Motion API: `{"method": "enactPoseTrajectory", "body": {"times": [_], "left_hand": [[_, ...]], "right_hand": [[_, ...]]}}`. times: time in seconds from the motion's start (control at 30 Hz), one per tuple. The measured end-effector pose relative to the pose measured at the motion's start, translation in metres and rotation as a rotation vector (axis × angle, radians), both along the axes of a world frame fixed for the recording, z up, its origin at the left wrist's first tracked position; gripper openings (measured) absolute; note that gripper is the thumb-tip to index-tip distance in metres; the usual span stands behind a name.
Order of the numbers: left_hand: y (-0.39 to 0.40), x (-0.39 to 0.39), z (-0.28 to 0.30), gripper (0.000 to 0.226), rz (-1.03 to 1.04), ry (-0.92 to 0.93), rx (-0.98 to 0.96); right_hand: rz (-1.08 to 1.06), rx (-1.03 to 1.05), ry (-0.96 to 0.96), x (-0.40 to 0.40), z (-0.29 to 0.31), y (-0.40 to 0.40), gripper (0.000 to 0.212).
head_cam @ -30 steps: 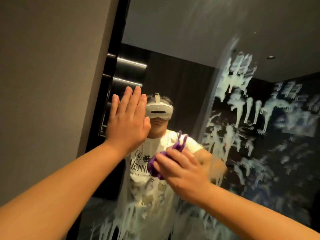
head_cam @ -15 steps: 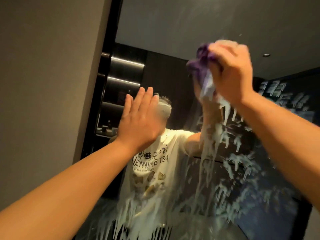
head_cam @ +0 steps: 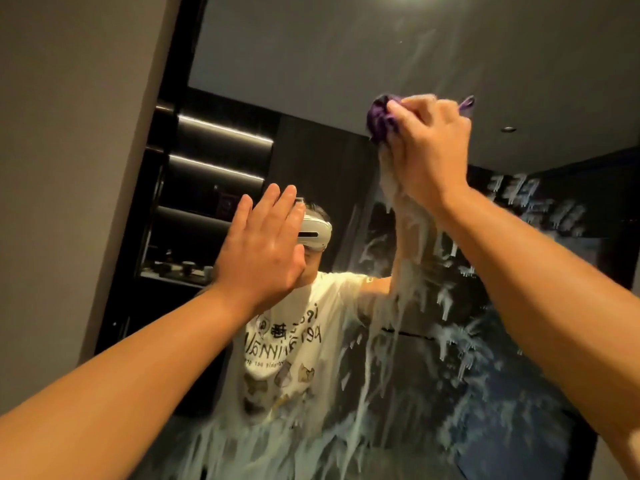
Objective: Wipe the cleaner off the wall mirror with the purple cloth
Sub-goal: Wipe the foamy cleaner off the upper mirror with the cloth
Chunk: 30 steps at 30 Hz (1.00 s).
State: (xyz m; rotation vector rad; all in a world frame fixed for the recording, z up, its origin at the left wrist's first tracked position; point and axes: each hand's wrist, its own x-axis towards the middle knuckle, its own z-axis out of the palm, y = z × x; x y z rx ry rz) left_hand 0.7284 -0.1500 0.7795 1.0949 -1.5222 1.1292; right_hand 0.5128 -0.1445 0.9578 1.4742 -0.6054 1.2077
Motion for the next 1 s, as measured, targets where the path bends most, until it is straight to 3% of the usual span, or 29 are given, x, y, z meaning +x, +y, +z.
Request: {"method": "enactPoseTrajectory", "body": {"times": [0.1, 0.27, 0.4, 0.53, 0.67, 0.77, 0.9, 1.0], "left_hand": [[0.000, 0.002, 0.001, 0.060, -0.013, -0.009, -0.013], [0.004, 0.002, 0.001, 0.060, 0.004, -0.017, 0.020], [0.009, 0.003, 0.002, 0.061, 0.021, -0.018, 0.052], [0.008, 0.003, 0.002, 0.061, 0.022, -0.020, 0.068], [0.011, -0.005, 0.002, 0.062, -0.019, 0.044, 0.082], [0.015, -0.020, 0.006, 0.062, -0.048, 0.110, 0.097], [0.017, -0.050, 0.015, 0.060, -0.094, 0.053, 0.079], [0.013, -0.064, 0.021, 0.060, -0.105, 0.052, 0.077]], "right_hand": [[0.151, 0.095, 0.157, 0.010, -0.103, -0.004, 0.011], [-0.046, 0.071, 0.512, -0.011, -0.282, -0.006, 0.024], [-0.033, 0.200, 0.632, -0.020, -0.332, 0.005, 0.022], [0.098, 0.295, 0.622, -0.024, -0.283, 0.019, 0.031], [0.153, 0.294, 0.377, -0.038, -0.163, 0.042, 0.025], [0.143, 0.080, 0.286, -0.058, -0.068, 0.048, 0.020], [-0.040, -0.066, 0.018, -0.076, 0.023, 0.033, 0.032], [-0.196, -0.039, -0.139, -0.079, 0.068, 0.029, 0.038]]}}
